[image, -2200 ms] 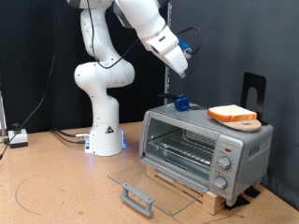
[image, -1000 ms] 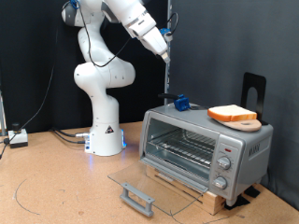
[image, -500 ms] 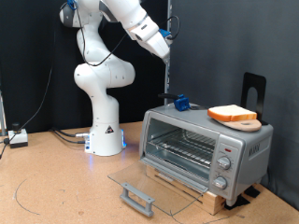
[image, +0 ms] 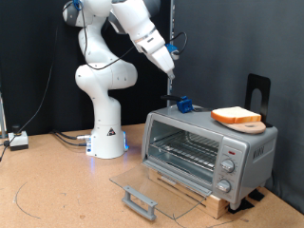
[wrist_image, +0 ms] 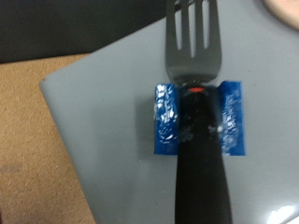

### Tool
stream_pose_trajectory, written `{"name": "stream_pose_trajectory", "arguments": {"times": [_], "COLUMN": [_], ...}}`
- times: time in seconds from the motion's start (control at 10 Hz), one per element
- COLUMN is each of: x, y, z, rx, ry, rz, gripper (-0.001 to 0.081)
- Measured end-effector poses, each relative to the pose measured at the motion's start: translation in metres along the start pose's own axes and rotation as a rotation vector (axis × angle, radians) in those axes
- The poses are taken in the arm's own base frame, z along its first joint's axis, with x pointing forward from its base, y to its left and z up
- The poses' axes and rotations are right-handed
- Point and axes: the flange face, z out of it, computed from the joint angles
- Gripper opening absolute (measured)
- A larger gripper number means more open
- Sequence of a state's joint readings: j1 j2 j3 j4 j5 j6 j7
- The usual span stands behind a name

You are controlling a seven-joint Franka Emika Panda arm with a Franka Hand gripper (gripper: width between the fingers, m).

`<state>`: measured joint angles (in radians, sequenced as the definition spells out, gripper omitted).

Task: Make a piece of toast with the oven

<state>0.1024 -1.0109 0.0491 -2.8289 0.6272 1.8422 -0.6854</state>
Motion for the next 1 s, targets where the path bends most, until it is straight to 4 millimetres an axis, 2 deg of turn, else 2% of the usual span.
{"name": "stream_pose_trajectory", "arguments": {"times": [0.6, 1.0], "x": [0.025, 0.032], "y": [0.008, 0.008], "z": [0.064, 0.081], "rx": [-0.031, -0.057], "ry": [-0.083, -0.095], "rz": [-0.027, -0.096], "gripper": [0.0807, 0.0807]}}
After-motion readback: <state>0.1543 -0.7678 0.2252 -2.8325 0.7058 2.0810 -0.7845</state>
